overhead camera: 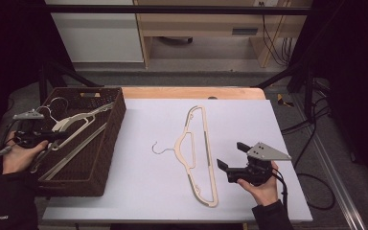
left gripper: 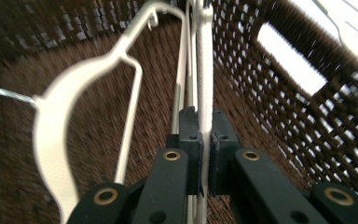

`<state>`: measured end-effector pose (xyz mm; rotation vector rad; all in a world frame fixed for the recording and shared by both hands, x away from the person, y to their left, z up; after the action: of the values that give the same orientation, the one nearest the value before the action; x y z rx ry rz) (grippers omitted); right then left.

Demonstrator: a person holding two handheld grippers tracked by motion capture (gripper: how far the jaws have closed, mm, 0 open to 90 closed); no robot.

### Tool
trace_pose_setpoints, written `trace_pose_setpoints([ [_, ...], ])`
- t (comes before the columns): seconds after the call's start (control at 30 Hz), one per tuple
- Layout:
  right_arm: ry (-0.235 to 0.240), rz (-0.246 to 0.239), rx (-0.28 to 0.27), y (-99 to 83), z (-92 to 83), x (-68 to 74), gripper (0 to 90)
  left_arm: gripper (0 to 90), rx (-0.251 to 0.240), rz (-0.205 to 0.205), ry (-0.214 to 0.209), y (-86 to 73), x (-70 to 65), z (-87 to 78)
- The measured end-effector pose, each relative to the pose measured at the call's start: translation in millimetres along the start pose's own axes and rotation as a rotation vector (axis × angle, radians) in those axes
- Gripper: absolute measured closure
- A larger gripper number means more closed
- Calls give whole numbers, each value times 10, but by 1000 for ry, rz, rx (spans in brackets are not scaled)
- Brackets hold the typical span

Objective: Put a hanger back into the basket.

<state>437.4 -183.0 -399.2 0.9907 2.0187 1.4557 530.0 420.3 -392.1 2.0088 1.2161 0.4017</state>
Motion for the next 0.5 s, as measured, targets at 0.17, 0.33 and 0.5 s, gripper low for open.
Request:
trace_pose_setpoints([
  [0.17,14,6,0,8,16,21,99,837,30,-59,71,-110,100,32],
  [0.33,20,8,-5,20,14,31,100,686,-1,-97,197,-124,160,-66],
  [0.5,15,11,-11,26,10,28,99,586,-58,-117,233,-131,186,-252],
])
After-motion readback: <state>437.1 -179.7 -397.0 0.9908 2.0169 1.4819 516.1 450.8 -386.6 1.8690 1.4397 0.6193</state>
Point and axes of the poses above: each handheld gripper's, and its own axes: z roughly forward along the jaws, y roughly out of its top, x roughly to its left, the point moved 3 cm from there along z, roughly forward along the jaws, and after that the axes turned 1 degree about -x, right-handed, at the moved point
